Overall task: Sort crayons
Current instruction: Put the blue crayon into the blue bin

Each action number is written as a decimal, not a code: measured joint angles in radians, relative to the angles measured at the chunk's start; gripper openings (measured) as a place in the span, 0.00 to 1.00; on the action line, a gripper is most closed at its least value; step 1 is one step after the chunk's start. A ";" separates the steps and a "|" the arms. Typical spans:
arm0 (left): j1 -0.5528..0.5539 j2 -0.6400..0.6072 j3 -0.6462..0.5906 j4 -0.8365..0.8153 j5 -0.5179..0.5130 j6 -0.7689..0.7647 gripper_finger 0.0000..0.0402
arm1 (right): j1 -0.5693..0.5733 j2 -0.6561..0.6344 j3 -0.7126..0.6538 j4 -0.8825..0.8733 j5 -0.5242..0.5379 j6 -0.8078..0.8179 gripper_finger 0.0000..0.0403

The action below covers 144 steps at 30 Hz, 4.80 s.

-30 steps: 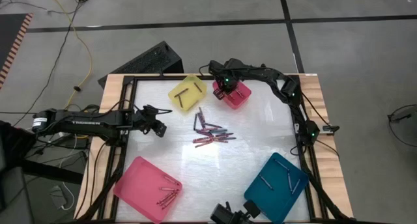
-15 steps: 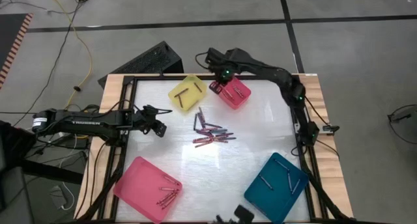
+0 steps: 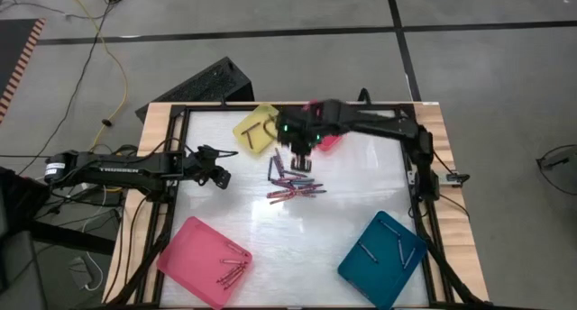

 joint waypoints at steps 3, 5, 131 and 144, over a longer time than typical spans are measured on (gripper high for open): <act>0.000 0.000 0.000 0.000 0.021 0.001 0.33 | 0.061 -0.002 -0.051 -0.011 -0.027 -0.019 0.16; 0.000 0.000 0.000 -0.001 0.028 0.003 0.33 | 0.089 -0.005 -0.099 -0.012 -0.047 -0.026 0.16; -0.001 0.000 0.000 -0.004 -0.031 -0.040 0.33 | 0.156 -0.195 -1.123 0.788 0.039 0.077 0.14; -0.001 0.000 0.000 -0.004 -0.031 -0.040 0.33 | 0.156 -0.195 -1.124 0.783 0.040 0.221 0.02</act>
